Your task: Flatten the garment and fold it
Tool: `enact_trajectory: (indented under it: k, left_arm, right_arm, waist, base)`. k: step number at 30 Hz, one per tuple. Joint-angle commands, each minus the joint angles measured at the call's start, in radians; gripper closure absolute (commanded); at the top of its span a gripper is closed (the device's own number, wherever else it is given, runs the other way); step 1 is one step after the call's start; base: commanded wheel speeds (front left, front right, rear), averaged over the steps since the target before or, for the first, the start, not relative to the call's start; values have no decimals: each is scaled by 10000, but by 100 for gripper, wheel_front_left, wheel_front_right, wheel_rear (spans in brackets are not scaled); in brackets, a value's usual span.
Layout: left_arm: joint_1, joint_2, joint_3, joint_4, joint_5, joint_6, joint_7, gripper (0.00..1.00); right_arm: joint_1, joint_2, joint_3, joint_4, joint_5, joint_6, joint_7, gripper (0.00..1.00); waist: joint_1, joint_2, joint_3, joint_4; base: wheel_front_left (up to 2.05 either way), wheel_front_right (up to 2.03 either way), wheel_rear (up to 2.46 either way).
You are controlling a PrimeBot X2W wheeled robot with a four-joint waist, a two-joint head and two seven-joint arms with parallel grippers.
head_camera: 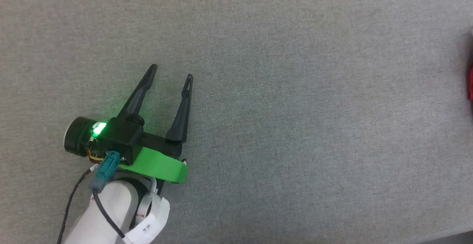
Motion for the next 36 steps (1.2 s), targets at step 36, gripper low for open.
enact_trajectory:
  k: [36]
  left_arm:
    - [1976, 277, 648, 1711, -898, 1165, 99, 0]
  right_arm:
    - [3925, 5198, -3156, -4645, 2227, -17, -3143, 0]
  waist:
    - [-1, -1, -5470, 1313]
  base:
    - [0, 0, 0]
